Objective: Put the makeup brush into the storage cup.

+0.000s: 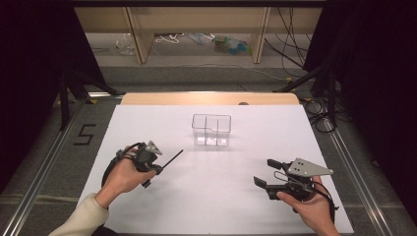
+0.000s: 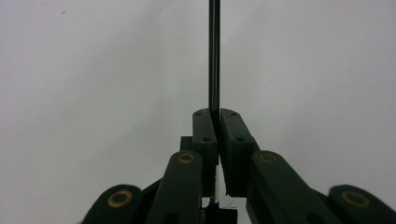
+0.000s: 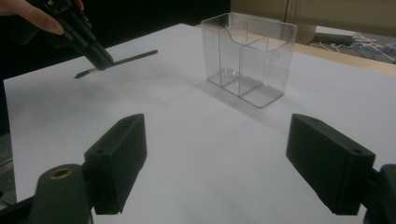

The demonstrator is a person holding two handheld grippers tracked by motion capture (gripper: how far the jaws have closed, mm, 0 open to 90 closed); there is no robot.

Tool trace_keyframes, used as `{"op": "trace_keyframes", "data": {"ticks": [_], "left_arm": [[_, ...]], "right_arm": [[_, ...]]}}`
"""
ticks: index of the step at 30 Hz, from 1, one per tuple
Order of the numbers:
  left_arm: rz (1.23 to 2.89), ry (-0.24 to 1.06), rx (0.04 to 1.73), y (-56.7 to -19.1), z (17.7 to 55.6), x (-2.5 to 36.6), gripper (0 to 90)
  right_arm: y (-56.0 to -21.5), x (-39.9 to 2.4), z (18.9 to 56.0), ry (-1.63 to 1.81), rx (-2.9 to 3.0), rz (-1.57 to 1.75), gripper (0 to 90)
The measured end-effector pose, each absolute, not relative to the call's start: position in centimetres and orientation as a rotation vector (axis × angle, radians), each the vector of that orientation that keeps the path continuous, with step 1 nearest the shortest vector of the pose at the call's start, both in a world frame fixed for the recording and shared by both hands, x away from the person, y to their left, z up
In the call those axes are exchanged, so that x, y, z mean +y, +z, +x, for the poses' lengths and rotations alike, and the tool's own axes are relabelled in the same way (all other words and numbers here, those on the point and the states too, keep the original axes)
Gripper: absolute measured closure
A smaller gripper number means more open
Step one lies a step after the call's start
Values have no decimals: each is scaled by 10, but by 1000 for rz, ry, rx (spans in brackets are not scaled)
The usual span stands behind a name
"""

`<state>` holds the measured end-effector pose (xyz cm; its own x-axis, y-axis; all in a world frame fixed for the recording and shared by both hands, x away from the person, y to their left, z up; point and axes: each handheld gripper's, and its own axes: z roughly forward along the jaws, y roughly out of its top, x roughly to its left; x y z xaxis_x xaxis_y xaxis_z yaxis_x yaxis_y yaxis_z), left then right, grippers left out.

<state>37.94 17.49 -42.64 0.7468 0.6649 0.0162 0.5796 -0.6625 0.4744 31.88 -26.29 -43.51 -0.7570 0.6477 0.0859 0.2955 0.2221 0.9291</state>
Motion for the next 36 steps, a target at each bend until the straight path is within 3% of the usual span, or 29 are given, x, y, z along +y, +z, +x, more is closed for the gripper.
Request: {"op": "trace_keyframes", "data": {"ticks": [36], "left_arm": [[2518,241,767,-415,362,142,853]], "right_arm": [[-436,-262,319,1533,2199,867,213]]}}
